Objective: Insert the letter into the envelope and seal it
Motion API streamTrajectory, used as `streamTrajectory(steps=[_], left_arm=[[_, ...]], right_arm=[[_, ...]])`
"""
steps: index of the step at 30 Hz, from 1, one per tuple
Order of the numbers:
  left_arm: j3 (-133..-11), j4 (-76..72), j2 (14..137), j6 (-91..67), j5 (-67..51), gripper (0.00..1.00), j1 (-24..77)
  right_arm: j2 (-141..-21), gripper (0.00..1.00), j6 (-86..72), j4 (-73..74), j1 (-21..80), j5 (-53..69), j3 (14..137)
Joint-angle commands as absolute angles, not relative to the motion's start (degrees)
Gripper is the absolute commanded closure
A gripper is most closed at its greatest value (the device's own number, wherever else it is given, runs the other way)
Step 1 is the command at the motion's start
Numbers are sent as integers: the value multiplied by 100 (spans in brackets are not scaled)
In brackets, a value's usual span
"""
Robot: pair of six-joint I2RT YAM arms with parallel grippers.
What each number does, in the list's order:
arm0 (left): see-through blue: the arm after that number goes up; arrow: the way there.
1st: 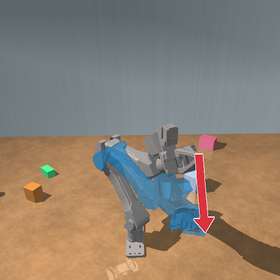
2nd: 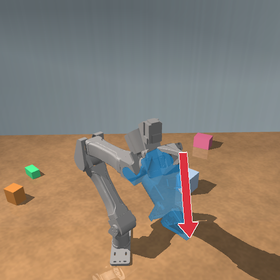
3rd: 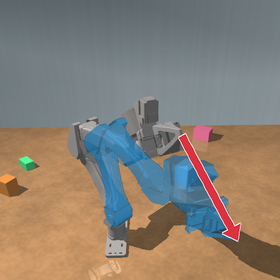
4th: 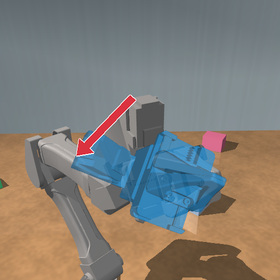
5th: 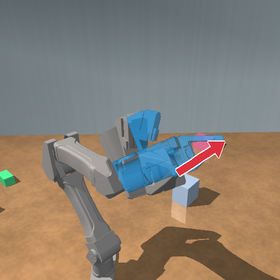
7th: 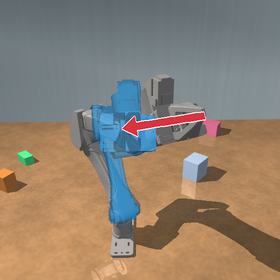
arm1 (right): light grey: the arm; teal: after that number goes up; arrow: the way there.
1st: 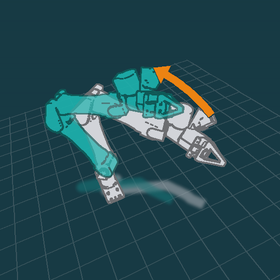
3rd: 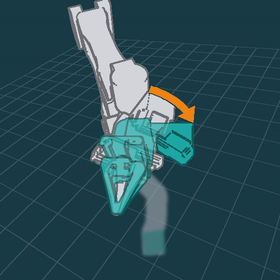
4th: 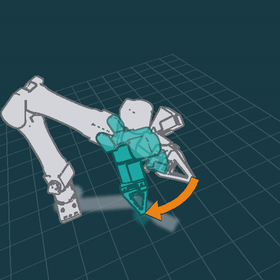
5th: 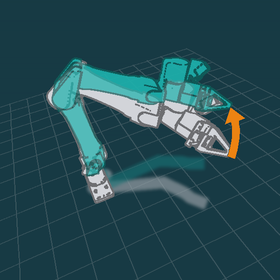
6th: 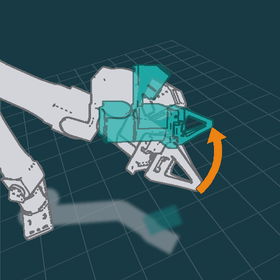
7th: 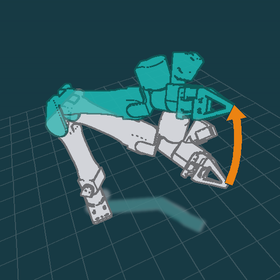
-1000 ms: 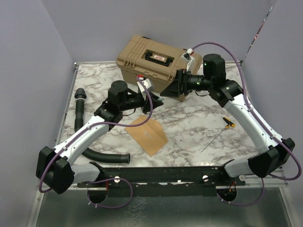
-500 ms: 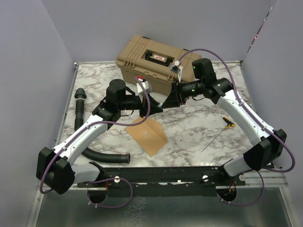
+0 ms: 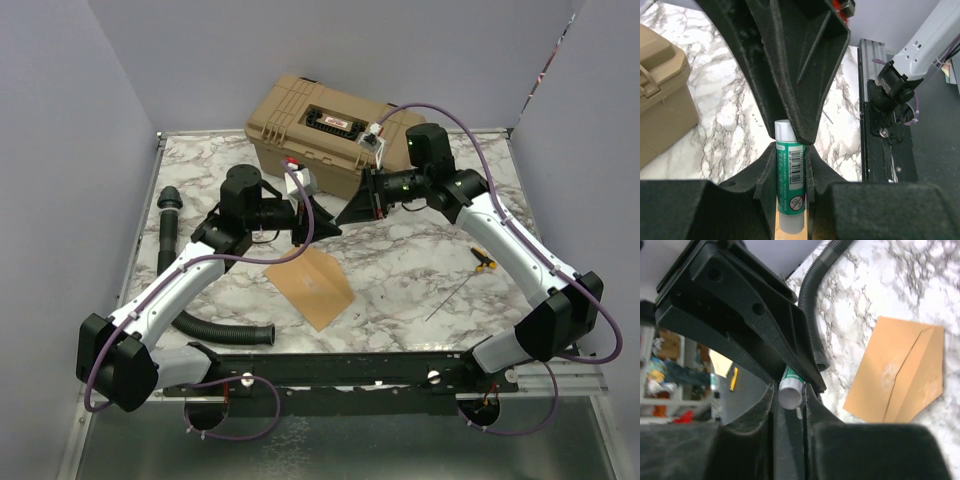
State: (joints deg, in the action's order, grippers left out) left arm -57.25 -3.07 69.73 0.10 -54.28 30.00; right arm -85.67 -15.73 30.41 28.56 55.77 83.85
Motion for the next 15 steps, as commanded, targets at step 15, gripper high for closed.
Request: streamTrajectory(steps=[15], left_arm=[[-5036, -1073, 6787, 631, -3294, 100, 3032]], right_arm=[[-8375, 96, -6432, 3130, 3403, 1122, 8559]])
